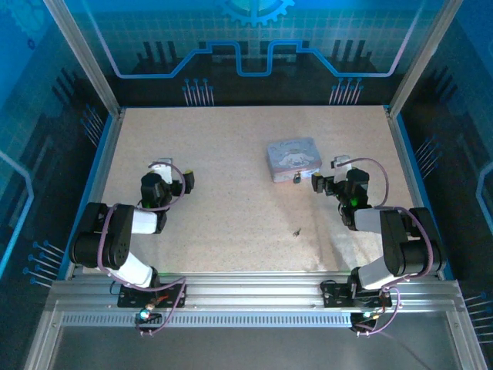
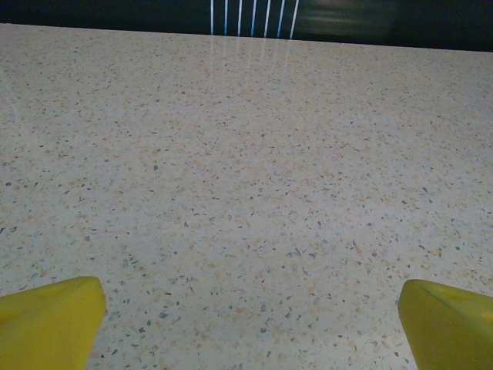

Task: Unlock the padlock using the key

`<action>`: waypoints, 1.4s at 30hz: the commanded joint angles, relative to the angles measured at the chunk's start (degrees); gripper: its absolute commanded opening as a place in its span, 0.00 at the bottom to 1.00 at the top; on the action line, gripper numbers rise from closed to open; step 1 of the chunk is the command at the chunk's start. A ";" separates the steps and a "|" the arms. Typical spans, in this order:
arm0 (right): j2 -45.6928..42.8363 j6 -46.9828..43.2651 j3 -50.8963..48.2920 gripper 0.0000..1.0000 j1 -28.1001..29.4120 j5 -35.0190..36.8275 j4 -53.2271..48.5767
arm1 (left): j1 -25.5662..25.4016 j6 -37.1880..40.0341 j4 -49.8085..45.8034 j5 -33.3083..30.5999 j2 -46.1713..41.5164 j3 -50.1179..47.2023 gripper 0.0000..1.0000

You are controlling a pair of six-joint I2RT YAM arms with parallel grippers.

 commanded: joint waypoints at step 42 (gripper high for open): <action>-12.55 20.20 19.23 1.00 -3.72 -9.74 -47.14 | -4.53 -31.39 -56.62 3.15 -14.89 24.63 0.99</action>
